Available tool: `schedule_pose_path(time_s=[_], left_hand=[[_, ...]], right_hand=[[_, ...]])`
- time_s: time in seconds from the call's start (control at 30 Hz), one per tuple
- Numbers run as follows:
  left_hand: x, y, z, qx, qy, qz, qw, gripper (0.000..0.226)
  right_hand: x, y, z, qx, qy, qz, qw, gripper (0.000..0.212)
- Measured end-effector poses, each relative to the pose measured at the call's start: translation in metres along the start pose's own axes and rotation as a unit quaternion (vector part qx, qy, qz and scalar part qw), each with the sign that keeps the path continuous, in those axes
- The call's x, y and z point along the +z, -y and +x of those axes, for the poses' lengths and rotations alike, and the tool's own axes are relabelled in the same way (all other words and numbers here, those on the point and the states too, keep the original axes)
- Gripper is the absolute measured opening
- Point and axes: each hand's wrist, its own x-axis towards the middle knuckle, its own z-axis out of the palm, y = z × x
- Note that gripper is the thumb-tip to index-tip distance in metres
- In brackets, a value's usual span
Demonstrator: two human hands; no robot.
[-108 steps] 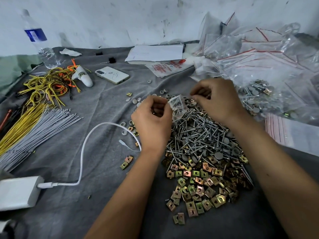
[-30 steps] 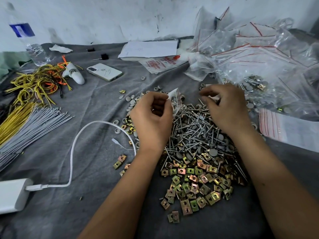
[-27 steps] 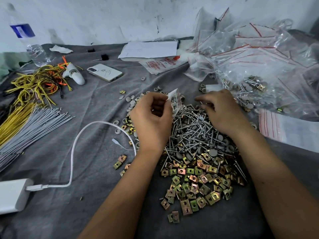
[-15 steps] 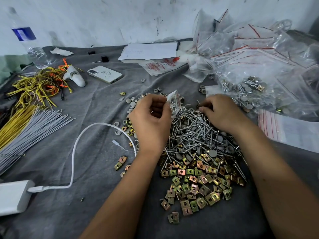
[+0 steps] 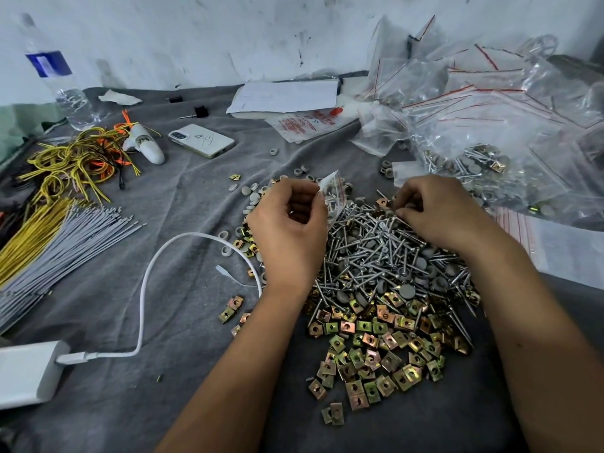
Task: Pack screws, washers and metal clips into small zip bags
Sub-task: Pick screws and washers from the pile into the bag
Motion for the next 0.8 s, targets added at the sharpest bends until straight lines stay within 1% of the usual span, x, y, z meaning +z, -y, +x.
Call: schedule_pose_path(time_s=[0.1, 0.17, 0.2, 0.3, 0.37, 0.4, 0.47, 0.6, 0.67, 0.8], left_hand=[[0.001, 0.001, 0.000, 0.002, -0.002, 0.006, 1.000, 0.014], [0.001, 0.001, 0.000, 0.003, 0.000, 0.007, 1.000, 0.012], [0.001, 0.001, 0.000, 0.003, 0.003, 0.005, 1.000, 0.011], [0.001, 0.000, 0.000, -0.001, 0.010, 0.001, 1.000, 0.012], [0.001, 0.000, 0.000, 0.000, 0.016, 0.004, 1.000, 0.015], [0.001, 0.000, 0.000, 0.002, 0.021, 0.005, 1.000, 0.016], [0.002, -0.001, -0.001, 0.004, 0.030, 0.004, 1.000, 0.016], [0.002, -0.001, -0.001, 0.003, 0.033, 0.006, 0.999, 0.009], [0.001, -0.001, -0.001, 0.005, 0.032, 0.004, 0.999, 0.008], [0.001, -0.001, -0.001, -0.004, 0.029, -0.001, 1.000, 0.009]], right_hand=[[0.004, 0.002, -0.001, -0.042, -0.053, 0.033, 0.997, 0.018], [0.005, 0.005, -0.001, -0.076, -0.087, 0.091, 0.989, 0.018], [0.006, 0.008, -0.002, -0.091, -0.100, 0.139, 0.981, 0.017], [0.011, 0.023, -0.010, -0.149, -0.102, 0.304, 0.935, 0.015], [0.016, 0.033, -0.014, -0.193, -0.104, 0.363, 0.906, 0.015], [0.019, 0.037, -0.015, -0.204, -0.110, 0.377, 0.897, 0.014], [0.023, 0.043, -0.016, -0.208, -0.125, 0.382, 0.892, 0.013], [0.028, 0.046, -0.016, -0.206, -0.130, 0.309, 0.919, 0.015], [0.029, 0.046, -0.015, -0.200, -0.130, 0.299, 0.924, 0.016], [0.027, 0.039, -0.011, -0.186, -0.172, 0.279, 0.926, 0.017]])
